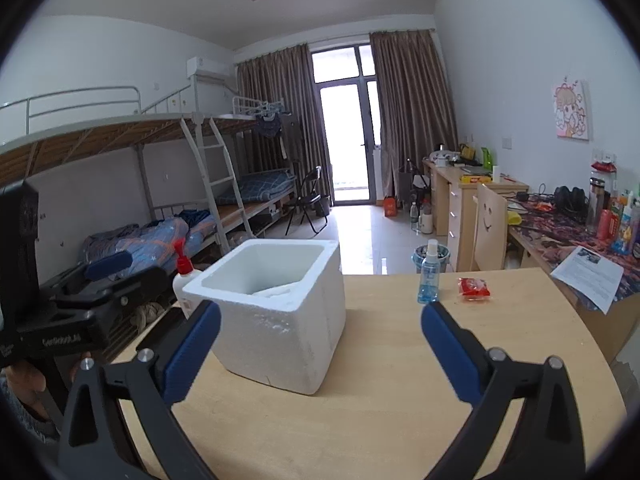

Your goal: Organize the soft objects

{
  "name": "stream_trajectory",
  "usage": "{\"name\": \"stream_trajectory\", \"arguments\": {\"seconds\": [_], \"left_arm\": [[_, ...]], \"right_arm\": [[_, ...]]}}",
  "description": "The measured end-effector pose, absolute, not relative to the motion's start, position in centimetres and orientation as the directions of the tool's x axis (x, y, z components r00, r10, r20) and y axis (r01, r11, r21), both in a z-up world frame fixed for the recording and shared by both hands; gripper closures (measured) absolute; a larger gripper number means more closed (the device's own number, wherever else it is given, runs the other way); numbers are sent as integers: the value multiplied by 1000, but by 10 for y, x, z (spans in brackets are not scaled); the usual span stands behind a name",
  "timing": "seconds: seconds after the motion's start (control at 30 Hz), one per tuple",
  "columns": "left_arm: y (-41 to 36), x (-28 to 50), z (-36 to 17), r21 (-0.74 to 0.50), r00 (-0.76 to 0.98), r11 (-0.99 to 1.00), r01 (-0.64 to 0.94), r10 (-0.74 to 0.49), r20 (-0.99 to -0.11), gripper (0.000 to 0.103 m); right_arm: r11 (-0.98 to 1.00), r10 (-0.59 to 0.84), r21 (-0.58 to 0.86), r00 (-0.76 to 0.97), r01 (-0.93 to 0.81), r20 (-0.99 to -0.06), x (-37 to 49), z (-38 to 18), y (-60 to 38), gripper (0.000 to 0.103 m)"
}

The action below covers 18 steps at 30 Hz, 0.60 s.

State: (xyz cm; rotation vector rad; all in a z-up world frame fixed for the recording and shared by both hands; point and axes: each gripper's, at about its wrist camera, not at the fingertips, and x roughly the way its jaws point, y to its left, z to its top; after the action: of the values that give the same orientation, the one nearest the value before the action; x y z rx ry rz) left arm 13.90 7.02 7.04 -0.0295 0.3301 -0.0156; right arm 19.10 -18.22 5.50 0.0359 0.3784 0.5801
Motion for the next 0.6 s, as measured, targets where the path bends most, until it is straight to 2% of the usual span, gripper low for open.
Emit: {"name": "stream_trajectory", "arguments": {"seconds": [0.6], "left_arm": [[47, 76, 70, -47, 958, 998, 37, -49, -283, 1]], "right_arm": [[842, 534, 106, 790, -529, -303, 139, 62, -202, 1]]}}
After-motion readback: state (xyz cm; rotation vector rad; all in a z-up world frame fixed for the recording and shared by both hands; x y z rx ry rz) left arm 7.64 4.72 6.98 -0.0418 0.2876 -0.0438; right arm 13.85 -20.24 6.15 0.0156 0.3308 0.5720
